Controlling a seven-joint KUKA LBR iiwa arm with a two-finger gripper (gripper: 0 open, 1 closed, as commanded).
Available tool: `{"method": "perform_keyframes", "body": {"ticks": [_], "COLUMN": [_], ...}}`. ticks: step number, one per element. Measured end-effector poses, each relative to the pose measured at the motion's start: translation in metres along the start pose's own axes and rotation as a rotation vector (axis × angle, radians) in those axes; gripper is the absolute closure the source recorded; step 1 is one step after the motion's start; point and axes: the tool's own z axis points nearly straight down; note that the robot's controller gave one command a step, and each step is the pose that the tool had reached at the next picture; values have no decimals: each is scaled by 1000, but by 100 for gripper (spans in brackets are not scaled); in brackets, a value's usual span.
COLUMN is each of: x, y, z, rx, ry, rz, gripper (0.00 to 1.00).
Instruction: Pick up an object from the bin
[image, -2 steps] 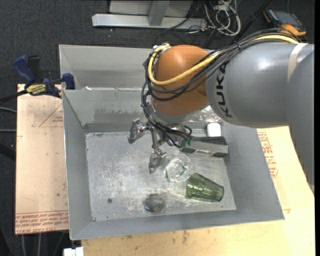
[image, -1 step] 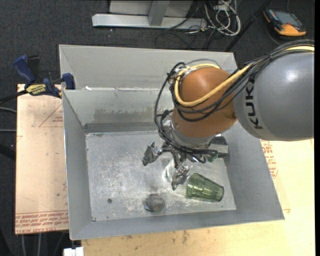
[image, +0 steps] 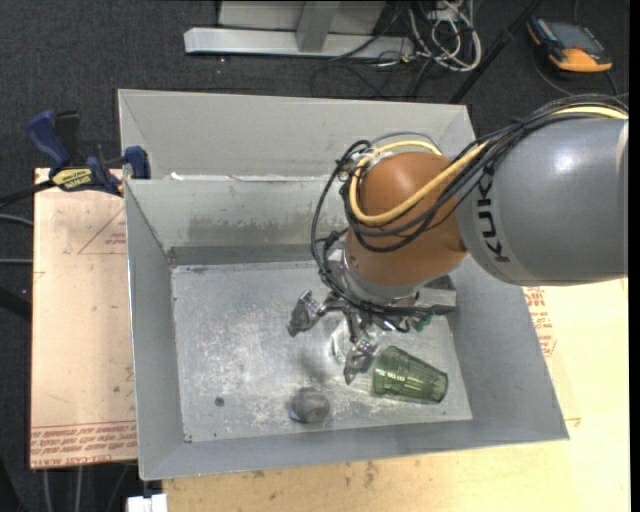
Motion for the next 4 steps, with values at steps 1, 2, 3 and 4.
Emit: {"method": "perform_keyframes", "body": {"ticks": [1,2,3,4], "x": [23,39,30,30], "y": [19,19,58,58], "z": [-18,-29,60,60], "rx": [-9,5,-1,-1], "ry": [12,-6,1,1], "rz": [135,-53,-89,-89], "gripper": [0,0,100,100]}}
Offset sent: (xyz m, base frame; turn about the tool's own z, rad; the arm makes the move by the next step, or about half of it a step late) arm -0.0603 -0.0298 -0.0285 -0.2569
